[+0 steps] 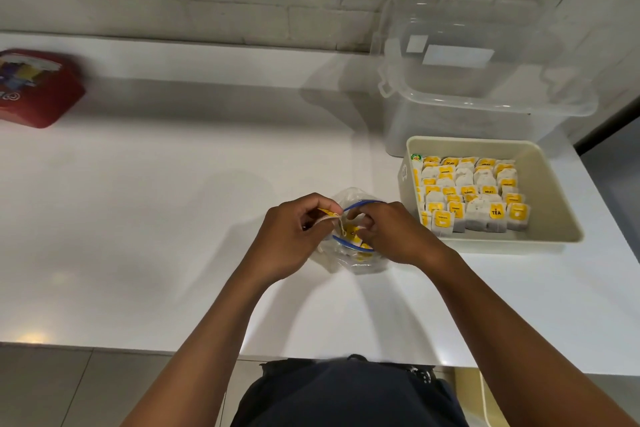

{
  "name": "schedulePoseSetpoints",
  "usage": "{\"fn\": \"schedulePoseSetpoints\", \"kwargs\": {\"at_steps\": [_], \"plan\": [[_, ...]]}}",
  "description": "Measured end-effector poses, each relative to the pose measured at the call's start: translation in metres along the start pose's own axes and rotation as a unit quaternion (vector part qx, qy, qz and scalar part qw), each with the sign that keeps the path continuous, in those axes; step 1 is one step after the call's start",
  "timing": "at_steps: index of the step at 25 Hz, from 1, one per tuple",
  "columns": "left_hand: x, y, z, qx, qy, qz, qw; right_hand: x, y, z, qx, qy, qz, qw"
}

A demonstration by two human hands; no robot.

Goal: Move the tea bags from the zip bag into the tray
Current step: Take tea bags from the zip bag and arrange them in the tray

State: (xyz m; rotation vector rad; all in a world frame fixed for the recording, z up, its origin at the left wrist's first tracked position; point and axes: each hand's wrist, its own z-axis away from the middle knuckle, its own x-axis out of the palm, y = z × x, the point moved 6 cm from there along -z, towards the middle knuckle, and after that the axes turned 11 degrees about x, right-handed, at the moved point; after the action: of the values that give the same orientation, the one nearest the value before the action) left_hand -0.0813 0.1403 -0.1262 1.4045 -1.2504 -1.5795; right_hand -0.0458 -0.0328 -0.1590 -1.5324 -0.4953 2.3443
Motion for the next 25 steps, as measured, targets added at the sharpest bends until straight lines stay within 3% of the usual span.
{"fn": "schedulePoseSetpoints", "kwargs": {"at_steps": [7,10,16,21,25], "plan": [[-0.015,0.011,-0.003,0.051,0.069,-0.078,0.993,-0.031,-0.011,0.016,-0.009,0.050,0.060,0.997],[-0.024,0.017,-0.006,0.048,0.084,-0.109,0.989,-0.049,-0.014,0.021,-0.039,0.061,-0.004,0.997],[-0.023,0.027,-0.009,0.043,0.073,-0.064,0.994,-0.060,-0.011,0.023,-0.052,0.074,-0.187,0.978],[-0.017,0.024,-0.009,0.012,0.056,0.008,0.998,-0.063,-0.011,0.026,-0.050,0.055,-0.258,0.963],[-0.012,0.030,-0.010,0.029,0.063,-0.034,0.997,-0.073,-0.009,0.031,-0.063,0.052,-0.321,0.944]]}}
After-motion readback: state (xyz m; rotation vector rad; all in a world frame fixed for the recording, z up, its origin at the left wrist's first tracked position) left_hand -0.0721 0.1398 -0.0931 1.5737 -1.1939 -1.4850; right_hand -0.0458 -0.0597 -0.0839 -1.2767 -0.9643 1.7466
